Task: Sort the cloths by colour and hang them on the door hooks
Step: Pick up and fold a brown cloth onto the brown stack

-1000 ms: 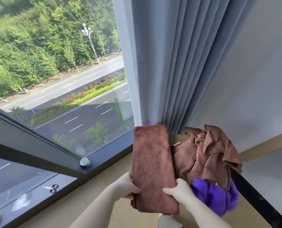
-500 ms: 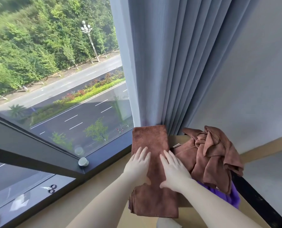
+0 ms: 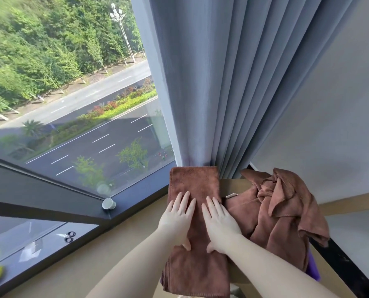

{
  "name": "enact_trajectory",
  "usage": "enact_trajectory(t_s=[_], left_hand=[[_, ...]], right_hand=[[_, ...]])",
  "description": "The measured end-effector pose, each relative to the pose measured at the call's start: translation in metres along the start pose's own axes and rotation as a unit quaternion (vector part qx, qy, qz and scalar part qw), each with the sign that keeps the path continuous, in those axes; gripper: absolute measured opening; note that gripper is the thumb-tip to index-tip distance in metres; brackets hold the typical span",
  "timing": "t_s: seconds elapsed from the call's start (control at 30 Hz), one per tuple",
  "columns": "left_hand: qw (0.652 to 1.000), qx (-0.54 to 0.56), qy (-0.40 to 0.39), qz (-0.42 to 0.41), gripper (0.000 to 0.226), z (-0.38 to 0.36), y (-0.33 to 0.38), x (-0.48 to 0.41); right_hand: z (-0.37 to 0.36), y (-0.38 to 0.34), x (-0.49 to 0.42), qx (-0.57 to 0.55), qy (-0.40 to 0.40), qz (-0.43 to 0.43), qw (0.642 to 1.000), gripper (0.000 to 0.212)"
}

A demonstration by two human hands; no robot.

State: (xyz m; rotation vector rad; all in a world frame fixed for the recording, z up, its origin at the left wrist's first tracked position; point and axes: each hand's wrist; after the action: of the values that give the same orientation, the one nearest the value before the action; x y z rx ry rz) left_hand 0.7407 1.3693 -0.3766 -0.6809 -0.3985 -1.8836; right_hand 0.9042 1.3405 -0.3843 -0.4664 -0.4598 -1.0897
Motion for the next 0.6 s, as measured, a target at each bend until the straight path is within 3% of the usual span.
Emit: enact_trajectory(t_s=[0.23, 0.3, 0.47, 0.6], left_hand=[[0.999, -0.007, -0.03, 0.013, 0.144, 0.014, 0.005, 0.0], [0.999, -0.01, -0.041, 0.008, 0.139, 0.026, 0.006, -0.002], [0.999, 0.009, -0.009, -0.032, 0.112, 0.068, 0.009, -0.011], [0.997, 0.048, 0.027, -0.063, 0.092, 0.096, 0.026, -0.017]], right_hand=[[0.008, 0.003, 0.001, -0.036, 0.001, 0.007, 0.999, 0.134], [0.019, 0.007, 0.009, -0.074, 0.007, 0.011, 0.997, 0.118], [0.05, 0.033, 0.044, -0.131, 0.1, -0.03, 0.986, 0.054], [0.066, 0.062, 0.082, -0.123, 0.167, -0.079, 0.975, 0.034]])
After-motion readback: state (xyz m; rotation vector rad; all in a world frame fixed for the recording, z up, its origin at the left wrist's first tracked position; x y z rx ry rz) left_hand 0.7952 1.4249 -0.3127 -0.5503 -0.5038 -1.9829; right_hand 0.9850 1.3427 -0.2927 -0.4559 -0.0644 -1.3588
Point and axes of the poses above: each hand's wrist, its own x-axis away from the middle knuckle, its own z-axis out of the back of the hand, y = z × x, and after that the axes turned 6 degrees about z, right-handed
